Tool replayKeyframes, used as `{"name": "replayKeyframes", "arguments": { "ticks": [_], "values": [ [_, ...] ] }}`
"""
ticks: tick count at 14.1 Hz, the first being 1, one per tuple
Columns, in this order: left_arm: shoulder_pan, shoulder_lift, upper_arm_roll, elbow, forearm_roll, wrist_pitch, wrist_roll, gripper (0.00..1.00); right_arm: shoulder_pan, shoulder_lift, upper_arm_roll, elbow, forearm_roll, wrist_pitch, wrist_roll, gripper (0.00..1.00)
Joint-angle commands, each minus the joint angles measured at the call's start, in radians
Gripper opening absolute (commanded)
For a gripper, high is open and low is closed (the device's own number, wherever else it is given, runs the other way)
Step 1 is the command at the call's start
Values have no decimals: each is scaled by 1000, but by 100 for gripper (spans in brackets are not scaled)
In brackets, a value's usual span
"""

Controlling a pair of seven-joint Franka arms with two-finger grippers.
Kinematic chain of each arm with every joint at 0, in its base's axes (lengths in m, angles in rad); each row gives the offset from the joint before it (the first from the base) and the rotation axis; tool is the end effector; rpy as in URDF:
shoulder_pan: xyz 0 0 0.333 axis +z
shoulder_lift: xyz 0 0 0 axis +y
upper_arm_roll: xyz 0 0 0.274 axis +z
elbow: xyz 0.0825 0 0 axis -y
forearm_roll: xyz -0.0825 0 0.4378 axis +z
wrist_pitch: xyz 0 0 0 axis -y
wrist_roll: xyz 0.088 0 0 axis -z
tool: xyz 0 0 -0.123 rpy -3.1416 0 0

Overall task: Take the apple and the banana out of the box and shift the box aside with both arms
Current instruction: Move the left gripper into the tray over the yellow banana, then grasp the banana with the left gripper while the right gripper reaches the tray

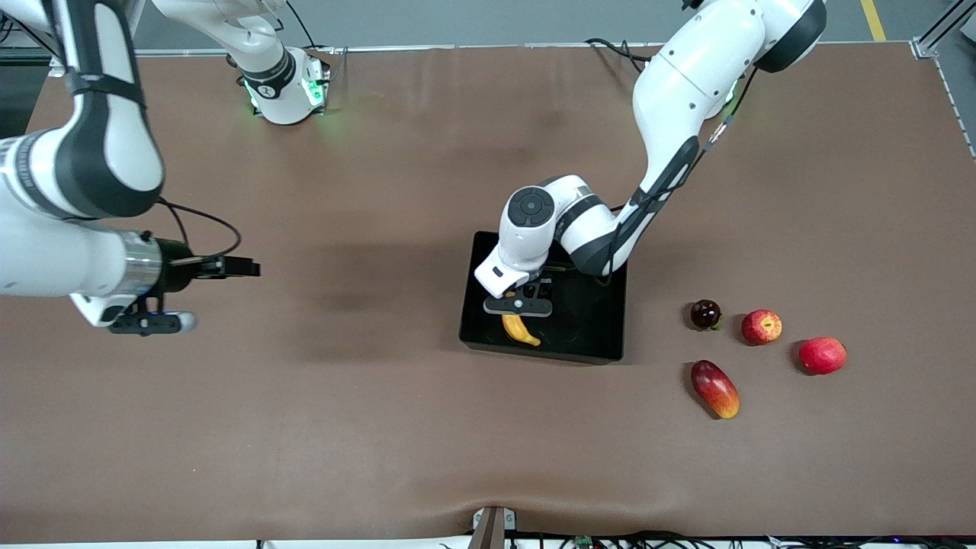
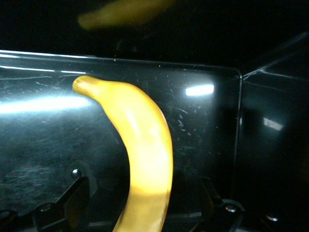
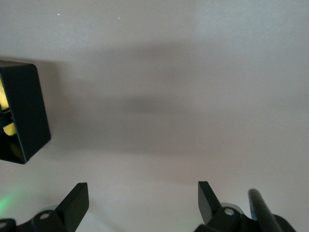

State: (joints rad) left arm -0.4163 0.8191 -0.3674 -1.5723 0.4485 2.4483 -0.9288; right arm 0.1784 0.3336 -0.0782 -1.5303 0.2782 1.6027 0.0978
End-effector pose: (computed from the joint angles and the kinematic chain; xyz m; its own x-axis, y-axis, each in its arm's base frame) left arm 0.5276 -0.4921 0.1102 0.9910 -0.0563 0.1215 -0.0643 -0.9959 0.0636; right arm 0.6580 0.1034 0.3800 0.9599 -0.0097 -0.2802 -0.0718 -0.9746 -0.2119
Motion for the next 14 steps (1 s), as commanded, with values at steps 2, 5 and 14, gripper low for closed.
{"name": "replayKeyframes", "arguments": {
  "ticks": [2, 5, 14],
  "values": [
    [-39, 47, 34, 32, 33, 38, -33, 90, 122, 13, -6, 9, 15, 46, 146, 100],
    [-44, 55, 41, 32, 39, 55, -21, 19, 163, 37, -6, 9, 18, 91, 151, 100],
    [17, -60, 42, 34, 56, 34, -2, 0, 259, 93, -6, -4, 81, 220, 172, 100]
  ]
}}
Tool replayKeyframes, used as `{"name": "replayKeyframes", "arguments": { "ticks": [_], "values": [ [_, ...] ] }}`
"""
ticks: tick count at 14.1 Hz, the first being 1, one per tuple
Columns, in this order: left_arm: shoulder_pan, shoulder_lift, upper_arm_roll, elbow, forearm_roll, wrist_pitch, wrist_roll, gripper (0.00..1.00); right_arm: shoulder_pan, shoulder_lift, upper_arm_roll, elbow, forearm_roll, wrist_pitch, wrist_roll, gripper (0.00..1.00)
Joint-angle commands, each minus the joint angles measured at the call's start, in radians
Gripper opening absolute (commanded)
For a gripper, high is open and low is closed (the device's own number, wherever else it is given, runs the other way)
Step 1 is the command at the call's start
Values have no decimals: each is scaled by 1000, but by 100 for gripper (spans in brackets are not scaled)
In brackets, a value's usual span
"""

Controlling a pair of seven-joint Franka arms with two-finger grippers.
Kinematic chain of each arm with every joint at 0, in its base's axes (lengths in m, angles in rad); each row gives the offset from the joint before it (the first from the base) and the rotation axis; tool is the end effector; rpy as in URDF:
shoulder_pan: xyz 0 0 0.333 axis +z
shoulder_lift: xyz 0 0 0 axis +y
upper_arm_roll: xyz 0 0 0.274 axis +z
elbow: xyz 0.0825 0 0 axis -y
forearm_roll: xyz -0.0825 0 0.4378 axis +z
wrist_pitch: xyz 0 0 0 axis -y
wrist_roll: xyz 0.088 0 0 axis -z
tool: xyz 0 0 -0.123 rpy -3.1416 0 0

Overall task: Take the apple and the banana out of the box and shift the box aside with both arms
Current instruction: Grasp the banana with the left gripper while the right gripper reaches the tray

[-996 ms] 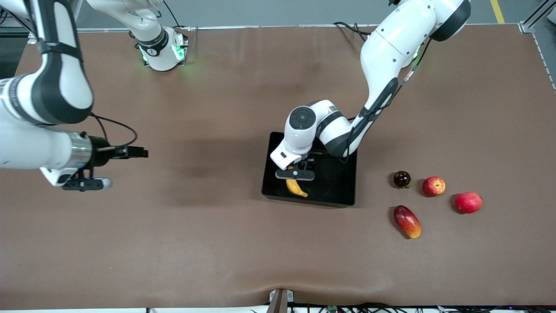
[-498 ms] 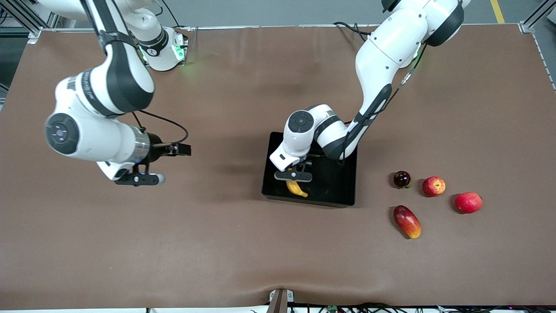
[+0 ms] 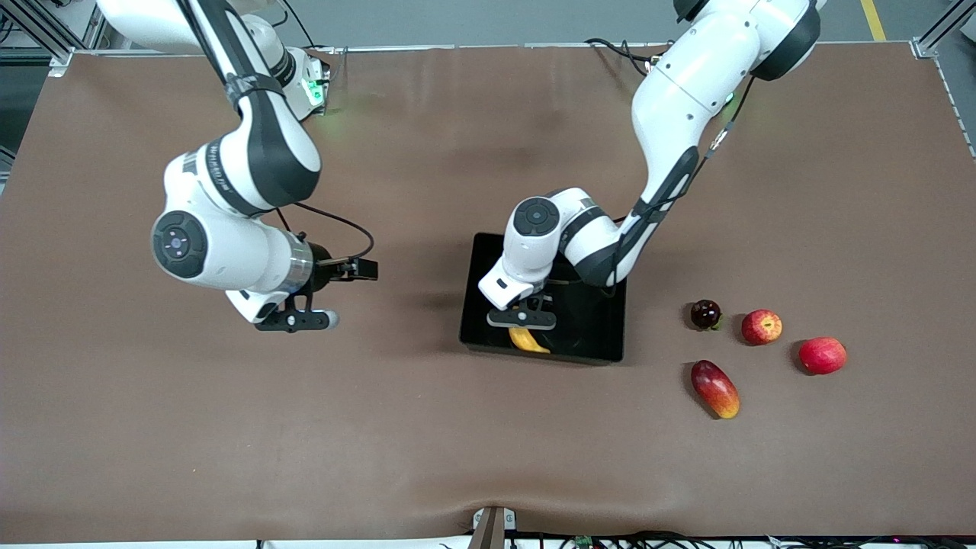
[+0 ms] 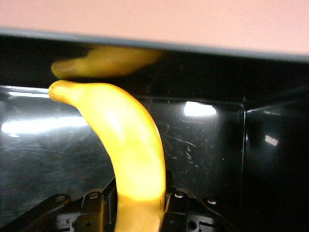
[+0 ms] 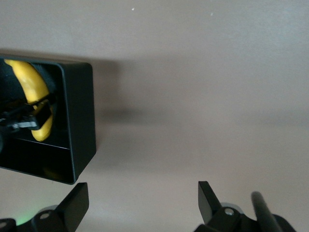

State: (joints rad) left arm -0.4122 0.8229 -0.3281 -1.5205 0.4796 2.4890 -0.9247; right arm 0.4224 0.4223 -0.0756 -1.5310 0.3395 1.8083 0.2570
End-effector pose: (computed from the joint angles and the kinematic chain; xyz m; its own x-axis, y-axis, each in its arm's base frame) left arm 0.5650 -0.4793 0.1294 0.9770 -0.0378 0.2100 -0.0555 -0.9953 0.0794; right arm 0.6415 0.2718 0.3328 0.9755 0.0162 -0.2195 -0.0359 -0.9722 -0.2316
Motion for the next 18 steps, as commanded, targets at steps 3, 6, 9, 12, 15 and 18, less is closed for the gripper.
{"name": "replayKeyframes", "arguments": {
  "ticks": [3, 6, 9, 12, 15, 18],
  "values": [
    [62, -102, -6, -17, 14, -15, 30, 0, 47, 23, -9, -14, 19, 61, 15, 100],
    [107, -168, -9, -18, 2, -57, 44, 0, 105, 56, -9, -26, 19, 176, 92, 100],
    [156, -226, -11, -18, -35, -166, 116, 0, 179, 107, -10, -26, 18, 293, 205, 100],
    [237, -275, -9, -23, -125, -226, 321, 0, 222, 162, -10, -24, 12, 382, 258, 100],
    [347, -281, -9, -33, -136, -231, 516, 0, 278, 230, -15, -23, -19, 512, 379, 100],
    [449, -268, -8, -27, -134, -232, 614, 0, 289, 266, -12, -2, -33, 568, 447, 96]
  ]
}}
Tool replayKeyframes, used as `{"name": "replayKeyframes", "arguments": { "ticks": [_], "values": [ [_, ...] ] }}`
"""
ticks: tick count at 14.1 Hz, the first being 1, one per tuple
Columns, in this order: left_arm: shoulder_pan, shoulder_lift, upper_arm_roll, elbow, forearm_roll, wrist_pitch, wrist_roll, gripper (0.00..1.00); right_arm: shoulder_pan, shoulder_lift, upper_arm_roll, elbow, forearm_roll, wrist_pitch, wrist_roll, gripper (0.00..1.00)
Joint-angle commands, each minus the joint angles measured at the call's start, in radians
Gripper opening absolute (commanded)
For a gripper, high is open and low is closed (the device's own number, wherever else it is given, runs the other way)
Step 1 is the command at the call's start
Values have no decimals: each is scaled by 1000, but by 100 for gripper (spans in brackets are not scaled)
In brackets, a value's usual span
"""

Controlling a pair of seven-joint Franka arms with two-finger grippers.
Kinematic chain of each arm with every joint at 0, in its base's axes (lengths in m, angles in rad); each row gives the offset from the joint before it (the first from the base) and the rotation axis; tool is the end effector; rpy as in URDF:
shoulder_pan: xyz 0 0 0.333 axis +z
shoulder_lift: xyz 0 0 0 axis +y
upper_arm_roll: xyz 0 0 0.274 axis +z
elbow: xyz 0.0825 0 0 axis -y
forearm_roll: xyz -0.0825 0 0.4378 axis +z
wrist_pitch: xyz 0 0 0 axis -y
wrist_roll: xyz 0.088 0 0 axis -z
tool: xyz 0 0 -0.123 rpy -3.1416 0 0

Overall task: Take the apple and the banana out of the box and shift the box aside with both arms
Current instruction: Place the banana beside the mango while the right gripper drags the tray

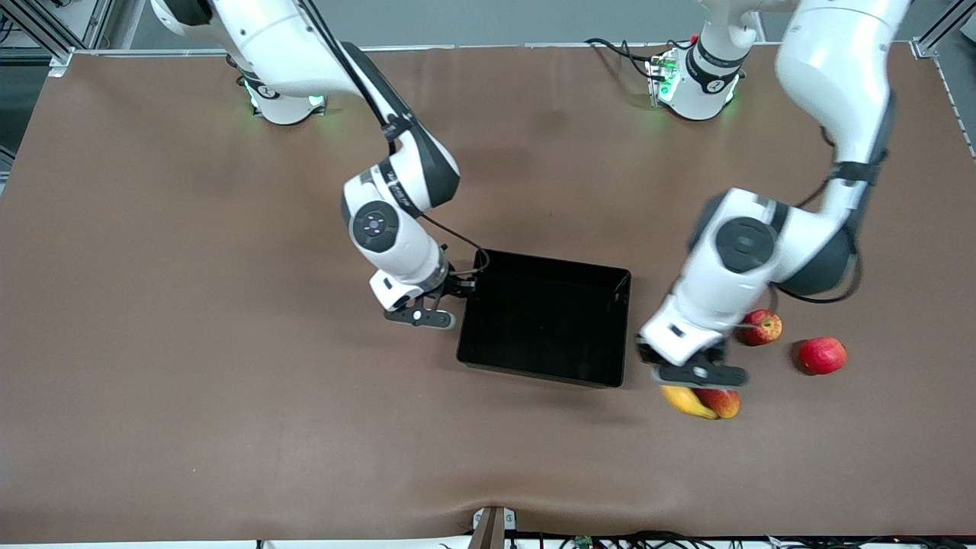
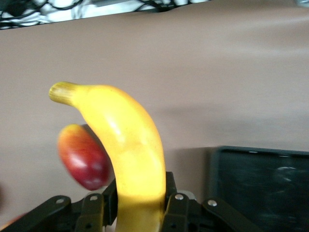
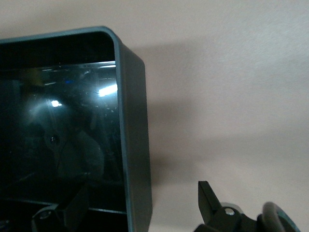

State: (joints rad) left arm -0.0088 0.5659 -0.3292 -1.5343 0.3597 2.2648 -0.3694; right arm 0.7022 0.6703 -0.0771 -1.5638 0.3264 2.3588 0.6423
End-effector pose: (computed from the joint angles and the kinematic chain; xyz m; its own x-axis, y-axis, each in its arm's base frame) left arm 0.7160 -0.2084 0.2822 0.9675 -0.1109 0.2273 -0.0989 -0.9931 -0.0634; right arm 0.5878 0.4400 0.1827 0.9772 -0.2087 -0.0385 -0.2119 -0.9498 -0.2301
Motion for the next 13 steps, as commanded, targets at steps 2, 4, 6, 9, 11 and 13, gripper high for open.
{"name": "replayKeyframes", "arguments": {
  "ticks": [2, 4, 6, 9, 11, 13],
  "values": [
    [114, 18, -7, -6, -11, -4, 113, 0, 8, 25, -9, 33, -10, 19, 127, 41],
    [165, 58, -5, 12, -8, 15, 130, 0, 3, 31, -9, 34, -9, 16, 126, 0],
    [200, 106, -1, 34, -10, 50, 136, 0, -7, 32, -7, 42, -10, 17, 119, 0],
    [240, 185, 4, 81, -8, 128, 164, 0, -6, 31, -7, 42, -7, 17, 126, 0],
    [247, 232, 6, 109, -10, 147, 193, 0, -3, 23, -7, 45, 6, 14, 137, 0],
    [247, 273, 27, 132, -8, 171, 196, 0, -7, 17, -7, 54, 37, 7, 137, 0]
  ]
}}
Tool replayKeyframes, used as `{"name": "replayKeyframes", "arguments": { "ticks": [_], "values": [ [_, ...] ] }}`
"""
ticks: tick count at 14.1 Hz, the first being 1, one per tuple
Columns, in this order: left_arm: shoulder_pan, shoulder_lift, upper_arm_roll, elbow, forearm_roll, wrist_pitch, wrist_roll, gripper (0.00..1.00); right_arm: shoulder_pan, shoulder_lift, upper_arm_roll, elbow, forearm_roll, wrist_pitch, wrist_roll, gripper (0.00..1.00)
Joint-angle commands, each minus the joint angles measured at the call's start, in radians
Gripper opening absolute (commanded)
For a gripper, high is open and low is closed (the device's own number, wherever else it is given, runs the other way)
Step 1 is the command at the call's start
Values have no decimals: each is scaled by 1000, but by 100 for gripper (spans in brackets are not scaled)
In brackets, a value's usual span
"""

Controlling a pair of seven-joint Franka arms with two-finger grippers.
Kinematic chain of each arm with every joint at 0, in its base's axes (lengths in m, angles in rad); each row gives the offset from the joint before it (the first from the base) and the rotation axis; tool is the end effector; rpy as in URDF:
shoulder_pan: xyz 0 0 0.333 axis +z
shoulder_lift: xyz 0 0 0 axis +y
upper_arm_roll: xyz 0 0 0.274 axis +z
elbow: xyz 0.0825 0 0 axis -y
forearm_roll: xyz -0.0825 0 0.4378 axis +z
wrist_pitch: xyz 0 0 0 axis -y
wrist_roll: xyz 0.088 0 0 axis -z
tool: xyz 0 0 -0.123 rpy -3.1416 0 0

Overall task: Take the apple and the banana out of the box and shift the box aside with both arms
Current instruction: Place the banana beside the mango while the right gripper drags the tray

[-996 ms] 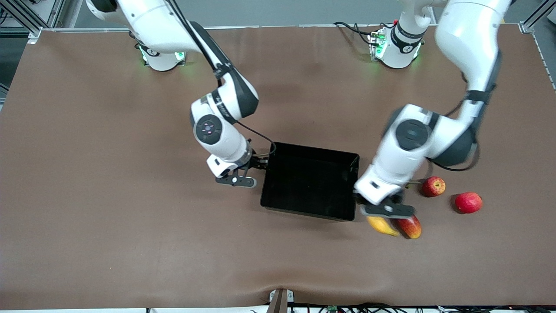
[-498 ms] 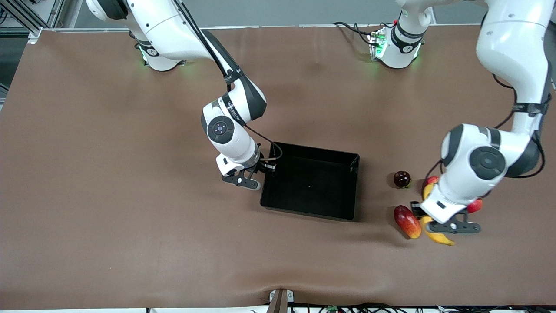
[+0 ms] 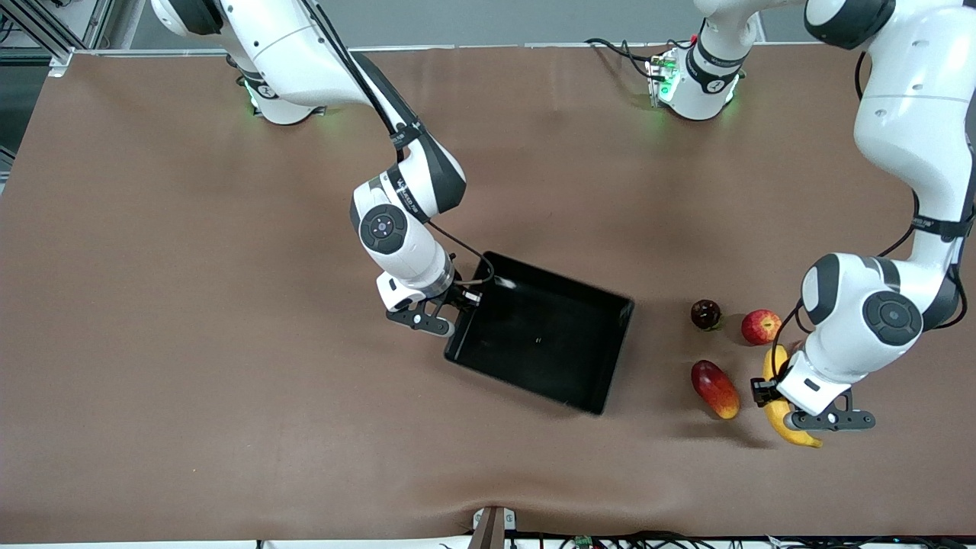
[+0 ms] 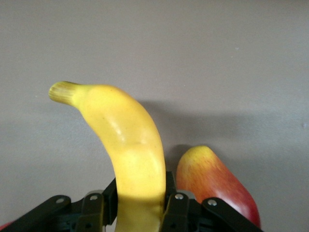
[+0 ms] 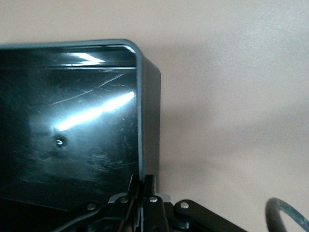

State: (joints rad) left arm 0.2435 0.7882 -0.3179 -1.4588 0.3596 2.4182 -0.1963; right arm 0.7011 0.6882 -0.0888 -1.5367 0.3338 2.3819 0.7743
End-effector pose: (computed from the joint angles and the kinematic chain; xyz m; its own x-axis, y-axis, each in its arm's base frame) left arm 0.7586 -0.0186 0.1748 0.9752 -0.0128 0.2207 -0.0079 -0.9997 -0.0230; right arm 0.5998 0.4378 0.1858 0.9364 -0.3481 -0.0447 -0.3481 -0.9048 -0.2454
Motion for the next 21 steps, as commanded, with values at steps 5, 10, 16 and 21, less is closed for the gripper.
{"name": "replayKeyframes", "arguments": {
  "ticks": [5, 10, 16, 21],
  "values": [
    [-13, 129, 51, 63, -8, 101, 28, 0, -80, -41, 1, 114, 27, -229, -6, 0],
    [-20, 134, 53, 58, -8, 96, 17, 14, -164, -91, 0, 121, 25, -325, -84, 0],
    [-9, 99, 51, 54, -1, 82, 37, 100, -402, -200, 0, 121, 25, -605, -436, 0],
    [-3, 24, 40, 58, 1, 1, 37, 100, -595, -240, -5, 110, -71, -725, -749, 0]
  ]
}}
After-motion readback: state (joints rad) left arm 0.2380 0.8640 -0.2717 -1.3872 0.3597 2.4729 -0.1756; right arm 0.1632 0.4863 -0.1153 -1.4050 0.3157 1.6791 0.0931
